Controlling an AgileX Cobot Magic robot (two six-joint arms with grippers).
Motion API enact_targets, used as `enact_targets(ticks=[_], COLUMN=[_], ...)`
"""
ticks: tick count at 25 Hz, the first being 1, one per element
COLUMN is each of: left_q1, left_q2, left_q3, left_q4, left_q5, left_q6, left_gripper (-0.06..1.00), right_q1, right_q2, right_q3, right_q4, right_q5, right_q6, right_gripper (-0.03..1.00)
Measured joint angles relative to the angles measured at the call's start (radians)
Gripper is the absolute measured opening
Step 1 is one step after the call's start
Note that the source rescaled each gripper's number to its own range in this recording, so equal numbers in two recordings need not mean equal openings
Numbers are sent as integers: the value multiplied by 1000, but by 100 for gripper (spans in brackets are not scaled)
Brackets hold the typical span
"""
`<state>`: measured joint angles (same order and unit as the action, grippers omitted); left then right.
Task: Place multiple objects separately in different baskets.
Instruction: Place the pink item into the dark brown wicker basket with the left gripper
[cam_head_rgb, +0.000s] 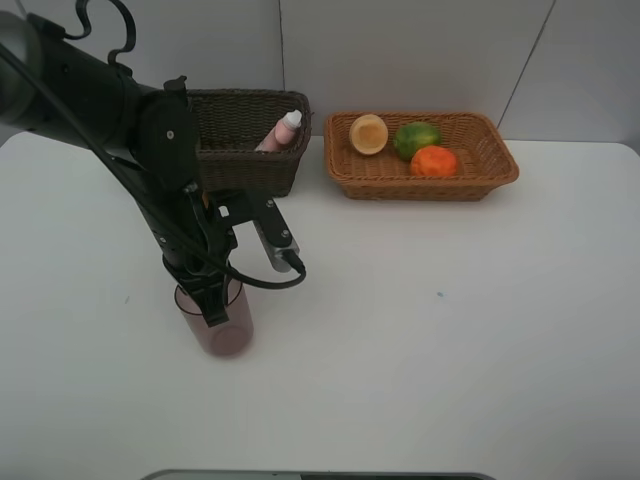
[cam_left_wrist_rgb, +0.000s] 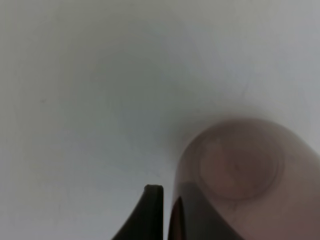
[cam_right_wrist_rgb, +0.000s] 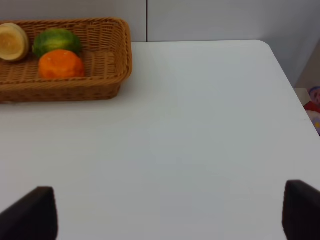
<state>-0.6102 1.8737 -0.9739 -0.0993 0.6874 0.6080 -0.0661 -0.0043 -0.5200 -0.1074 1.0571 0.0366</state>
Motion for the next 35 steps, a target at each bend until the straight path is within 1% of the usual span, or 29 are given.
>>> enact_targets(ticks=[4, 7, 11, 15, 20, 22, 27, 31, 33, 35], left_q1=[0, 0, 9, 44, 92, 111, 155, 178, 182, 184], left_q2=[-36, -101, -177, -193, -192, -188, -125, -29, 19, 61], left_q3=[0, 0, -3, -75, -238, -313, -492, -614, -660, -687], left_q4=[0, -1, -5, -5, 2, 19, 53, 72, 99, 153], left_q5=[5, 5, 11, 69, 171, 195, 223, 246, 256, 265], left_q6=[0, -1, -60, -189, -459, -531, -635, -685, -721, -772], left_gripper=[0, 0, 0, 0, 0, 0, 0, 0, 0, 0], right_q1=[0, 0, 0, 0, 0, 0, 0, 0, 0, 0], right_q2=[0, 0, 0, 0, 0, 0, 0, 0, 0, 0], right_q3=[0, 0, 0, 0, 0, 0, 0, 0, 0, 0], right_q4=[0, 0, 0, 0, 0, 0, 0, 0, 0, 0], right_q5=[0, 0, 0, 0, 0, 0, 0, 0, 0, 0], right_q6=[0, 0, 0, 0, 0, 0, 0, 0, 0, 0], right_gripper=[100, 100, 100, 100, 100, 100, 100, 100, 100, 100])
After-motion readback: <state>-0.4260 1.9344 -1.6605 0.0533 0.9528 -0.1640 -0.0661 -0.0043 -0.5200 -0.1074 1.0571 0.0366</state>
